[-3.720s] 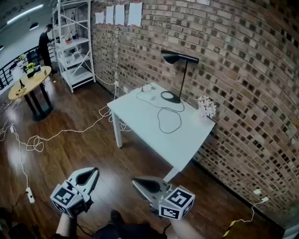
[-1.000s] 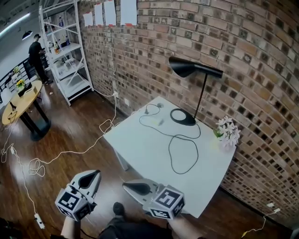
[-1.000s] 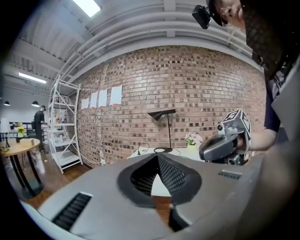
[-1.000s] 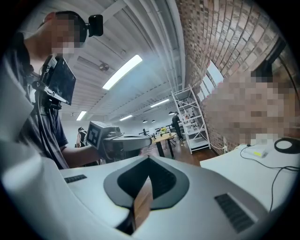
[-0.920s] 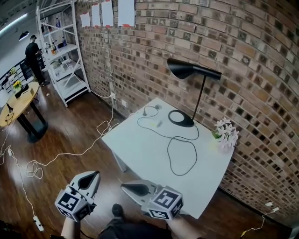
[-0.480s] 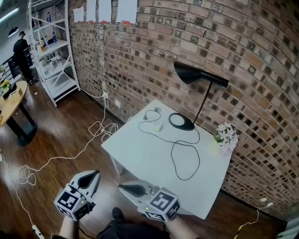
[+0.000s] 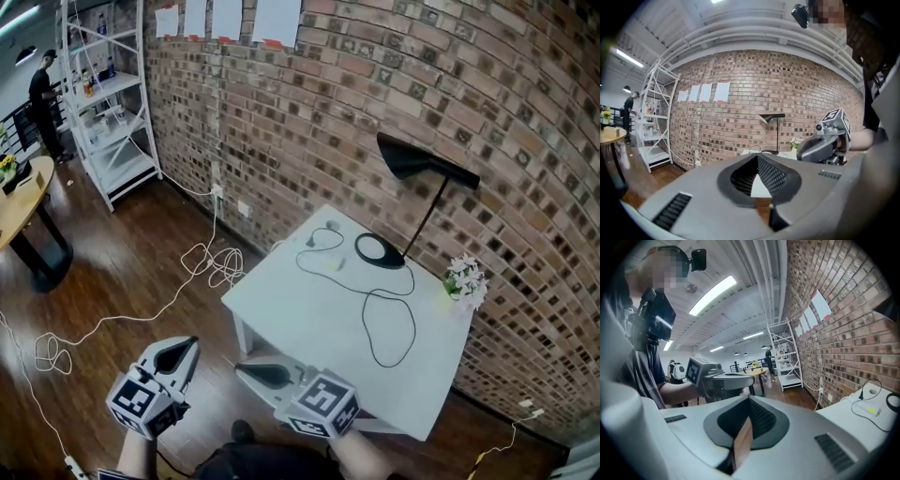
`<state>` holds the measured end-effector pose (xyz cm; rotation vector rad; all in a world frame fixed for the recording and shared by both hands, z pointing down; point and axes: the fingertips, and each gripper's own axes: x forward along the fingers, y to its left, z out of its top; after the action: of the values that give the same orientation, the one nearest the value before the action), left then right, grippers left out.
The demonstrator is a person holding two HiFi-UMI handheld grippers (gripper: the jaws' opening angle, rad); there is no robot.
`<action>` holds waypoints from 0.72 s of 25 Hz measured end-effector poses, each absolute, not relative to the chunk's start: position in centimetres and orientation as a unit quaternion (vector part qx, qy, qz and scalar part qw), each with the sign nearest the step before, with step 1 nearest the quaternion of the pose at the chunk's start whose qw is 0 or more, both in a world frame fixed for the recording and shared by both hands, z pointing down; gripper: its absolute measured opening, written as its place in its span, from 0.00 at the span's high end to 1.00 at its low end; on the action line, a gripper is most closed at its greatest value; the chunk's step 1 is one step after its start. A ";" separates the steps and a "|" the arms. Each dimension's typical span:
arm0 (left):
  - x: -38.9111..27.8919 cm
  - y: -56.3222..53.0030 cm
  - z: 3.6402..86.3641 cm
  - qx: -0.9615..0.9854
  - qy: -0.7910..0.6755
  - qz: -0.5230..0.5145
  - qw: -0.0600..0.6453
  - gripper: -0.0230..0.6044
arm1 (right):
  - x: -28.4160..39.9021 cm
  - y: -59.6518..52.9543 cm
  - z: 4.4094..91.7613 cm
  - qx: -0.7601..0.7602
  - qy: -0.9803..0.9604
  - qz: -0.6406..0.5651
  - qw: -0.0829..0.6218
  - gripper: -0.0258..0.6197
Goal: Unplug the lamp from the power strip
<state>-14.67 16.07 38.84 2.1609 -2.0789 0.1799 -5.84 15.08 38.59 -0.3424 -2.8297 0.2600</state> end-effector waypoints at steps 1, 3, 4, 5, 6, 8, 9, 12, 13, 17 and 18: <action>-15.4 16.4 39.1 0.716 -0.693 0.059 0.067 0.97 | -6.4 15.3 38.6 -0.120 -0.979 0.087 0.142 0.97; -16.4 16.8 39.0 0.716 -0.693 0.055 0.063 0.97 | -7.3 15.8 38.7 -0.121 -0.978 0.083 0.147 0.97; -16.7 16.9 38.9 0.718 -0.691 0.053 0.060 0.97 | -7.7 16.0 38.7 -0.120 -0.978 0.082 0.150 0.97; -16.9 17.0 38.9 0.721 -0.689 0.051 0.058 0.97 | -8.0 16.2 38.7 -0.118 -0.978 0.079 0.152 0.97; -16.9 17.0 38.8 0.724 -0.685 0.048 0.059 0.97 | -8.1 16.3 38.7 -0.115 -0.978 0.075 0.155 0.97; -17.0 16.9 38.7 0.732 -0.678 0.043 0.059 0.97 | -8.5 16.3 38.6 -0.108 -0.979 0.066 0.158 0.97; -17.3 16.8 38.8 0.735 -0.675 0.043 0.053 0.97 | -8.7 16.2 38.5 -0.104 -0.980 0.061 0.158 0.97; -17.1 16.2 39.1 0.743 -0.665 0.040 0.062 0.97 | -8.6 15.6 38.4 -0.084 -0.982 0.052 0.160 0.97; -16.7 16.0 39.2 0.748 -0.659 0.037 0.073 0.97 | -8.3 15.3 38.5 -0.075 -0.982 0.052 0.163 0.97; -16.2 14.6 39.6 0.763 -0.642 0.038 0.065 0.97 | -7.2 13.7 38.6 -0.045 -0.983 0.054 0.168 0.97; -15.9 14.2 39.3 0.766 -0.638 0.036 0.067 0.97 | -7.1 13.3 38.7 -0.040 -0.983 0.055 0.168 0.97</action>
<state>-15.89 14.16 39.30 2.3097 -1.9242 0.1073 -7.08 13.29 38.66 -0.1145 -2.7970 0.1562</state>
